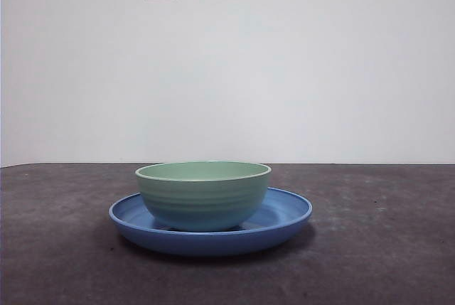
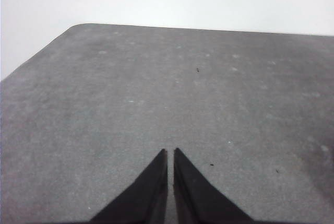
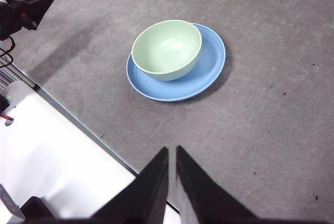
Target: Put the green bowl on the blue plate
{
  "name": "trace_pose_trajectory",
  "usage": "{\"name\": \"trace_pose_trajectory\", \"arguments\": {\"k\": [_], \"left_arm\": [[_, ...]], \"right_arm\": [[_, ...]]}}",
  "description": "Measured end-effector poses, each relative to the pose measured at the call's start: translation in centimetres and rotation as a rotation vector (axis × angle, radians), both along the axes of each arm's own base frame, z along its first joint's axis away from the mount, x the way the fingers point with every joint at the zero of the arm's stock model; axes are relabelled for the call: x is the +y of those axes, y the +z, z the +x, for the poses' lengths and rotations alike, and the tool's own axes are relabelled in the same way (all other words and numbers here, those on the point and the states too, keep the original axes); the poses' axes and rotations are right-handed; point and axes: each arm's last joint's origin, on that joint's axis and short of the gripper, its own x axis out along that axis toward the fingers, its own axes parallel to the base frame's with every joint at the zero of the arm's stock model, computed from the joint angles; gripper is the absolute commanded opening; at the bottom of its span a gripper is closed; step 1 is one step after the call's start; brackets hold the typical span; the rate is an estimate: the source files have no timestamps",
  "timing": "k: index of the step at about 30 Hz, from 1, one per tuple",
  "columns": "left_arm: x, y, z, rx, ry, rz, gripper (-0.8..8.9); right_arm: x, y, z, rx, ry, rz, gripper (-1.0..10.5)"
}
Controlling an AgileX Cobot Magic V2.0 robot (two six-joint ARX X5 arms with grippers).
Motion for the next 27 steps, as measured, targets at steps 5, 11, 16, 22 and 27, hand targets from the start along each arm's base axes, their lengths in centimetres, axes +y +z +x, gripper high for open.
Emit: {"name": "trace_pose_trajectory", "arguments": {"k": [5, 11, 16, 22, 27], "left_arm": [[0.00, 0.00, 0.00, 0.000, -0.004, 0.023, 0.19], [0.00, 0.00, 0.00, 0.000, -0.003, 0.010, 0.19], [0.00, 0.00, 0.00, 0.000, -0.003, 0.010, 0.19], [0.00, 0.00, 0.00, 0.000, -0.003, 0.010, 0.19], [0.00, 0.00, 0.00, 0.000, -0.003, 0.010, 0.19]], "right_arm": [[0.00, 0.00, 0.00, 0.000, 0.000, 0.000, 0.2], [0.00, 0.00, 0.00, 0.000, 0.000, 0.000, 0.2], [0.00, 0.00, 0.00, 0.000, 0.000, 0.000, 0.2], [0.00, 0.00, 0.00, 0.000, 0.000, 0.000, 0.2], [0.00, 0.00, 0.00, 0.000, 0.000, 0.000, 0.2]]}}
